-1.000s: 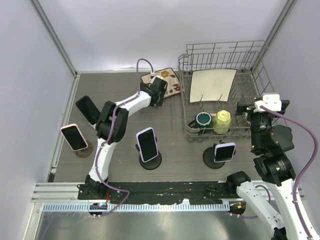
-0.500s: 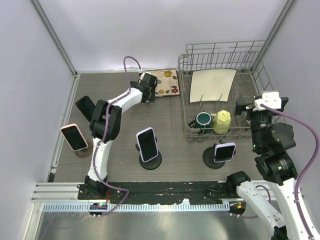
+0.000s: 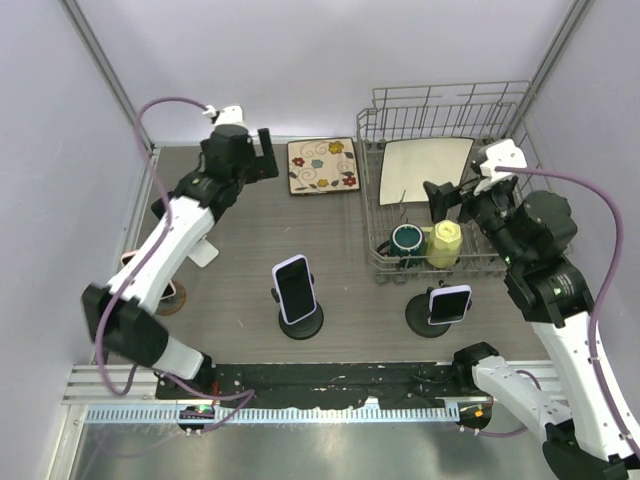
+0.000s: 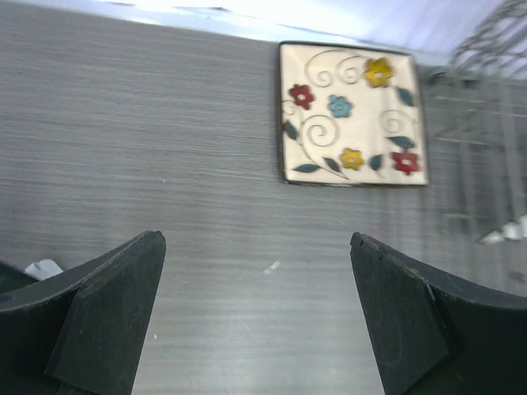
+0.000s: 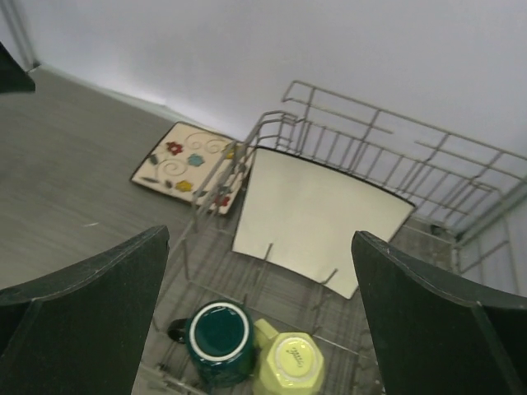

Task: Remove the phone from the phone stand

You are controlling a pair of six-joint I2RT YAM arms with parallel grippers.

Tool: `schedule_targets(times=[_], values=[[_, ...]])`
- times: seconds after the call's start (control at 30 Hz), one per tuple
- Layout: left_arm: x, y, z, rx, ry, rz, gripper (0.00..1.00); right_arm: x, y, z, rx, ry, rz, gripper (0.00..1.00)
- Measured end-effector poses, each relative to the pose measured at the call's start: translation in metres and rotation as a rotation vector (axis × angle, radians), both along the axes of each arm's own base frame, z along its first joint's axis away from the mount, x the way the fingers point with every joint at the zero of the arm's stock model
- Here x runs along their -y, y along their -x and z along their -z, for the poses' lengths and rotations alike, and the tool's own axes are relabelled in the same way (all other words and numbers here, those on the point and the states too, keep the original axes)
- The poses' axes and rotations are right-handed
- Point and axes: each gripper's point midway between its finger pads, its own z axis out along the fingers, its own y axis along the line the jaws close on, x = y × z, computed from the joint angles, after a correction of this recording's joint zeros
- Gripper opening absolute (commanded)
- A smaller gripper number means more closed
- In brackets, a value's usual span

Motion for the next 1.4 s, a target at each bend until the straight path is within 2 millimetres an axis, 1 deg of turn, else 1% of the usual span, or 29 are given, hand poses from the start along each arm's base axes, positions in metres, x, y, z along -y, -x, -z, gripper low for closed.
schedule_targets(times=[0.03, 0.07, 0.13, 0.23, 0.33, 0.5, 0.57, 0.63, 0.67, 0.8, 0.83, 0.87, 0.93, 0.97, 1.13, 1.17, 1.23, 1.33, 1.4], values=[[-0.002, 0.017, -0.019, 0.037, 0.034, 0.016, 1.00, -0.007, -0.001, 0.002, -0.017, -0.007, -0.031, 0.98], [-0.004, 0.030, -0.034, 0.069, 0.059, 0.030, 1.00, -0.012, -0.002, 0.004, -0.033, -0.014, -0.057, 0.98], [-0.004, 0.054, -0.050, 0.101, 0.100, 0.077, 1.00, -0.021, -0.002, 0.013, -0.070, -0.032, -0.095, 0.98], [-0.001, 0.099, -0.063, 0.113, 0.155, 0.189, 1.00, -0.029, 0.000, 0.026, -0.119, -0.061, -0.134, 0.98], [0.010, 0.138, -0.073, 0.110, 0.208, 0.328, 1.00, -0.038, 0.004, 0.030, -0.139, -0.085, -0.177, 0.98], [0.026, 0.210, -0.083, 0.104, 0.303, 0.569, 1.00, -0.050, 0.009, 0.031, -0.155, -0.104, -0.233, 0.98], [0.031, 0.230, -0.075, 0.085, 0.330, 0.637, 1.00, -0.054, 0.009, 0.032, -0.159, -0.108, -0.248, 0.98], [0.034, 0.244, -0.067, 0.060, 0.347, 0.679, 0.99, -0.057, 0.010, 0.033, -0.164, -0.115, -0.262, 0.98], [0.037, 0.250, -0.058, 0.028, 0.359, 0.707, 0.97, -0.058, 0.010, 0.033, -0.167, -0.118, -0.266, 0.98], [0.049, 0.259, -0.029, -0.091, 0.394, 0.769, 0.93, -0.062, 0.008, 0.036, -0.176, -0.127, -0.281, 0.98], [0.051, 0.260, -0.021, -0.121, 0.398, 0.774, 0.92, -0.063, 0.008, 0.038, -0.179, -0.128, -0.284, 0.98], [0.053, 0.260, -0.013, -0.148, 0.401, 0.779, 0.88, -0.064, 0.008, 0.039, -0.181, -0.130, -0.287, 0.98], [0.055, 0.261, -0.005, -0.179, 0.405, 0.784, 0.84, -0.064, 0.008, 0.041, -0.186, -0.135, -0.290, 0.98], [0.056, 0.261, -0.002, -0.188, 0.409, 0.789, 0.78, -0.065, 0.008, 0.041, -0.187, -0.137, -0.291, 0.98], [0.068, 0.262, 0.004, -0.227, 0.430, 0.826, 0.59, -0.067, 0.007, 0.043, -0.188, -0.140, -0.298, 0.98], [0.071, 0.262, 0.006, -0.240, 0.431, 0.834, 0.53, -0.067, 0.007, 0.044, -0.189, -0.140, -0.298, 0.98], [0.076, 0.262, 0.009, -0.260, 0.437, 0.846, 0.47, -0.067, 0.007, 0.045, -0.192, -0.139, -0.297, 0.98], [0.082, 0.266, 0.008, -0.268, 0.449, 0.881, 0.39, -0.067, 0.005, 0.046, -0.195, -0.138, -0.296, 0.98], [0.083, 0.267, 0.007, -0.267, 0.453, 0.894, 0.26, -0.067, 0.005, 0.047, -0.197, -0.137, -0.295, 0.98]])
